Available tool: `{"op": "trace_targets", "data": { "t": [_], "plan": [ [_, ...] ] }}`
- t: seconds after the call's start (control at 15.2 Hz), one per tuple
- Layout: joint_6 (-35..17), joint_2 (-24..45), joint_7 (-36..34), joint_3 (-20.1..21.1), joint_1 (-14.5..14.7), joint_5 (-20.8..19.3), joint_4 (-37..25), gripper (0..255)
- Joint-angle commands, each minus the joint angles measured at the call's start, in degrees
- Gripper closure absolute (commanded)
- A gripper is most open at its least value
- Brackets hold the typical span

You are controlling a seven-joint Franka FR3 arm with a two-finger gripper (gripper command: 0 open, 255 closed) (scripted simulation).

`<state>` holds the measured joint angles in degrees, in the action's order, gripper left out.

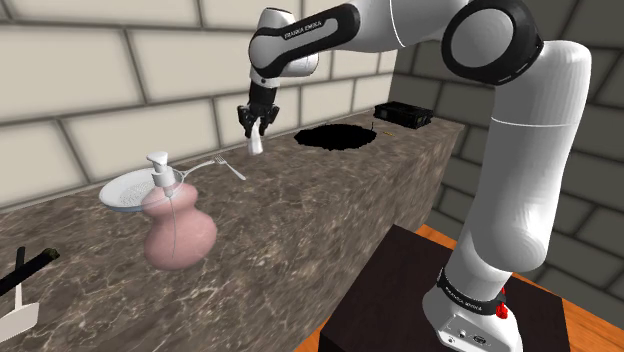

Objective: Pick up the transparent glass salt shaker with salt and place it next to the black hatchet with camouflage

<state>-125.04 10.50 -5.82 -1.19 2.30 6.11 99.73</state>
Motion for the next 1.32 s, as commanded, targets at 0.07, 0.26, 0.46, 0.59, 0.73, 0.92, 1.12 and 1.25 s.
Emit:
{"op": "trace_targets", "data": {
  "t": [0.07,0.26,0.46,0.59,0.73,0.92,1.12,1.25],
  "plan": [
    [2.2,-0.3,-0.3,0.0,0.0,-0.2,-1.9,255],
    [2.6,-0.6,-1.7,0.4,0.8,-0.7,-2.1,255],
    [1.4,-0.9,-5.9,1.7,3.2,-2.0,-0.9,255],
    [0.7,-0.8,-8.7,2.6,4.8,-2.9,-0.4,255],
    [0.1,-0.5,-11.6,3.5,6.4,-3.9,-0.3,255],
    [-0.6,0.3,-15.9,4.8,8.8,-5.4,-0.5,255],
    [-0.9,1.6,-20.2,6.0,11.2,-7.0,-1.4,255],
    [-1.0,2.7,-23.0,6.7,12.9,-8.1,-2.4,255]
  ]
}}
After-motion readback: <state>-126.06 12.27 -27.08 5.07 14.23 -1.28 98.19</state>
